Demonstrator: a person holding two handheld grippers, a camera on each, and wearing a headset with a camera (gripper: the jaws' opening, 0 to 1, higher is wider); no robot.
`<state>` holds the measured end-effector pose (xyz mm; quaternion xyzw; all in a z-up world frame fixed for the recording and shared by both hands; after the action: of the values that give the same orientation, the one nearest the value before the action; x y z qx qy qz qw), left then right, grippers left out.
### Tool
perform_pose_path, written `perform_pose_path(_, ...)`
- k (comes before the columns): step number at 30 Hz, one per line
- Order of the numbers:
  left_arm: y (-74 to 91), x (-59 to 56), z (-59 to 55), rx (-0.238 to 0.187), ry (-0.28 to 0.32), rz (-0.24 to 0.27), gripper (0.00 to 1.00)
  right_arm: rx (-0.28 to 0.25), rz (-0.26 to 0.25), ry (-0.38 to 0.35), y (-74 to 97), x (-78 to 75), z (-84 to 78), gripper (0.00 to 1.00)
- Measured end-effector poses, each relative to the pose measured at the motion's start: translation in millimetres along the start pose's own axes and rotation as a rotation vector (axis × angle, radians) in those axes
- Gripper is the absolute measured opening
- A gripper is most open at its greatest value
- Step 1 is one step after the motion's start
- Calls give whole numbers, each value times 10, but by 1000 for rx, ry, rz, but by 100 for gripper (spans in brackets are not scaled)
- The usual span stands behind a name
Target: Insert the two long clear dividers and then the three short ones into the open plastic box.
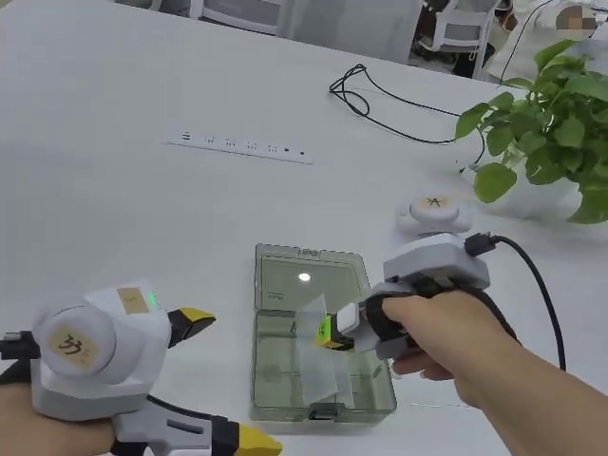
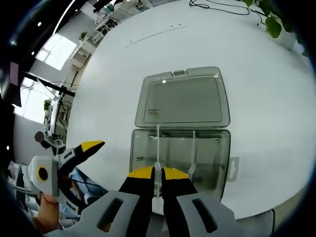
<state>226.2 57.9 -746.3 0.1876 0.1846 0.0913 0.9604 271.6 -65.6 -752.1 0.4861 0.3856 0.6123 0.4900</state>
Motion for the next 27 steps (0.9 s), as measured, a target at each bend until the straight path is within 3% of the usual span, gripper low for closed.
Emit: perform_pose_path(27, -16, -14, 2, -24, 25, 2, 95, 12, -26, 39, -79, -10, -21, 6)
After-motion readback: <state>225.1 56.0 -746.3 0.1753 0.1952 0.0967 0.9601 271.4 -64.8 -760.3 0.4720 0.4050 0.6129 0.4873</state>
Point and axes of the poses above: the centre of the closed fingertips' face, and the gripper's own axes: y roughly backward along the fingers, x roughly to its left, z roughly out of its top, the point moved 4 cm from there along y, roughly backward along the fingers, and after that the axes turned 13 degrees about -z, right-handed, at the moved point
